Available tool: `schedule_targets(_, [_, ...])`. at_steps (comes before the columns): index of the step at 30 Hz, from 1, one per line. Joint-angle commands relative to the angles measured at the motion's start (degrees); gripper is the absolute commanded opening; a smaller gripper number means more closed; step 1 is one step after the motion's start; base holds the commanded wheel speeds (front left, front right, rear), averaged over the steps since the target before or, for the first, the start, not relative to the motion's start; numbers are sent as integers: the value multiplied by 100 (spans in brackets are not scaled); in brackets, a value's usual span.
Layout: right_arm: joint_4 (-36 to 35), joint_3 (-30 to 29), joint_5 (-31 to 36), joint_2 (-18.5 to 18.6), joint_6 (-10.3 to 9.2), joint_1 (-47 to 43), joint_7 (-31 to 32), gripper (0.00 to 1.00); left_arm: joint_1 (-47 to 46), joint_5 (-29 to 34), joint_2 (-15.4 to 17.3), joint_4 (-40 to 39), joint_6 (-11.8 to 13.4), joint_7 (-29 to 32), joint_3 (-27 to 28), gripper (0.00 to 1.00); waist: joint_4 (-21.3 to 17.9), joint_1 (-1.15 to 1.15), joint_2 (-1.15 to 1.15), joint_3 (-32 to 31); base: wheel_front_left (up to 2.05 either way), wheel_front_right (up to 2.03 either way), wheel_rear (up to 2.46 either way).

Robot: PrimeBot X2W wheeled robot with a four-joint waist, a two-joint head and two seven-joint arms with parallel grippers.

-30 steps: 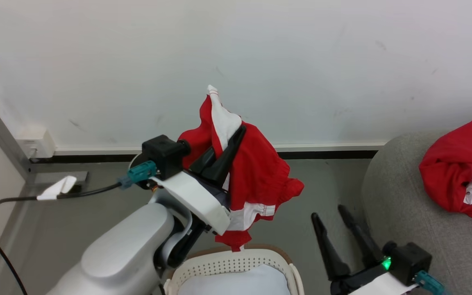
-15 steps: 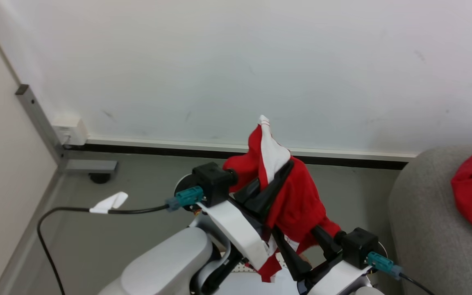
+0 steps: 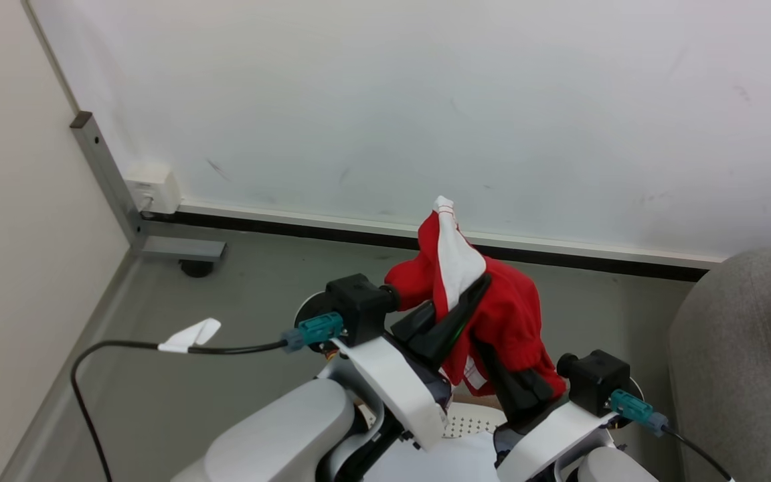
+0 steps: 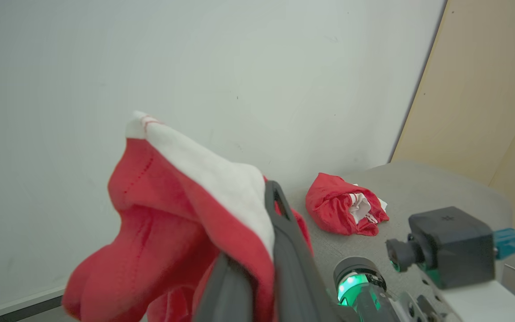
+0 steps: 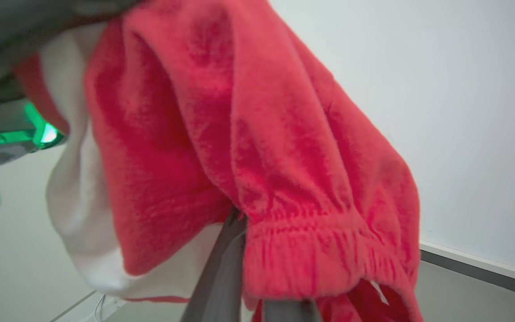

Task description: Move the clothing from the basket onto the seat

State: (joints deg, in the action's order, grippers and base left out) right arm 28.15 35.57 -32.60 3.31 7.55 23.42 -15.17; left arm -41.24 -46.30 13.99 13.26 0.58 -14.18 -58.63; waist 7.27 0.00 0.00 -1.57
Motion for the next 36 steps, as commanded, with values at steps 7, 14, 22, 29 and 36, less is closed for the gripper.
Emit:
schedule_targets(7, [-126,-92,82,-20,-13,-64,4,0,5,-3,118,-1,61,-31,87,0,-128,0,0,34,0,0,0])
schedule_targets(14, [-211,-189,135,-28,-13,-139,4,0,58,0,178,23,79,-43,142,0,-208,0,0,18,0,0,0])
schedule_targets(22, [-266,-297,210,-30,-13,-155,4,0,101,-4,198,70,138,-13,114,100,-235,0,0,0,0,0,0])
schedule_targets(29, [-443,-629,336,-29,-13,-138,4,0,93,96,277,83,205,-28,126,100,-367,0,0,15,0,0,0])
schedule_targets(36, [-671,-1007,376,18,-13,-206,3,0,200,232,394,92,288,-70,173,100,-711,0,0,87,0,0,0])
